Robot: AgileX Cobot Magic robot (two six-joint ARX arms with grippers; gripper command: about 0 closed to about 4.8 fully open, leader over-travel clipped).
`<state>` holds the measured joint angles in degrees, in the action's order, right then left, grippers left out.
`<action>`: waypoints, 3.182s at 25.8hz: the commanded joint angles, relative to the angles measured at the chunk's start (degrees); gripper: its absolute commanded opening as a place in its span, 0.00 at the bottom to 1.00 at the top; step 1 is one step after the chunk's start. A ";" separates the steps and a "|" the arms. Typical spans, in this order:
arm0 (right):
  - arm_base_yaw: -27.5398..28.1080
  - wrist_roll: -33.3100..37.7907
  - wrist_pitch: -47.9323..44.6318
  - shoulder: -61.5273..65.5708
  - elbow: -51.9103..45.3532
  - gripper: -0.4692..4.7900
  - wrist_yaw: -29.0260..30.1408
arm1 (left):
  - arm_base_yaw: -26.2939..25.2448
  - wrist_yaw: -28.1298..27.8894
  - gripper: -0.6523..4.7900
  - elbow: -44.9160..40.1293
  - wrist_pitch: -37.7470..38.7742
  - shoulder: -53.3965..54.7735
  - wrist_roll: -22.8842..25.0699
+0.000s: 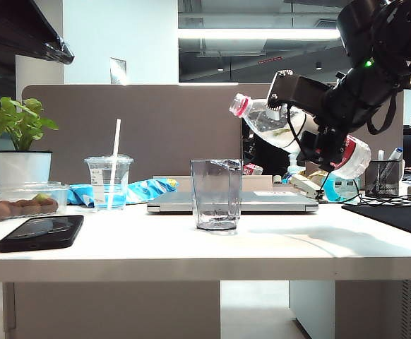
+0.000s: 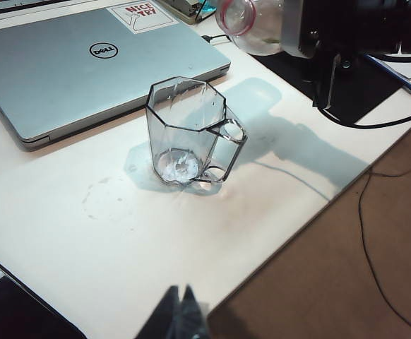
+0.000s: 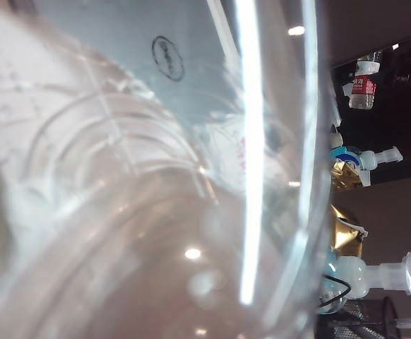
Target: Pick up the mineral water bottle on the table and pour water into the mug until it's half full.
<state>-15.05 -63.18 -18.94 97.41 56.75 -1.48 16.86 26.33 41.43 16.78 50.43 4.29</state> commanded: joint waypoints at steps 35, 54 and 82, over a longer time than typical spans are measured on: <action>-0.79 -22.80 -3.56 2.82 7.13 0.55 -4.87 | 0.02 -0.26 0.12 0.22 1.16 -0.13 0.22; -0.79 -29.07 -3.65 2.82 7.13 0.55 -7.61 | 0.02 -0.63 0.12 0.22 1.18 -0.13 0.20; -0.79 -31.61 -5.73 2.82 7.13 0.55 -7.65 | 0.02 -0.63 0.12 0.22 1.18 -0.13 0.20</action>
<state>-15.68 -95.00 -22.44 100.97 63.33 -8.99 16.86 25.85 41.43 18.31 50.43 4.29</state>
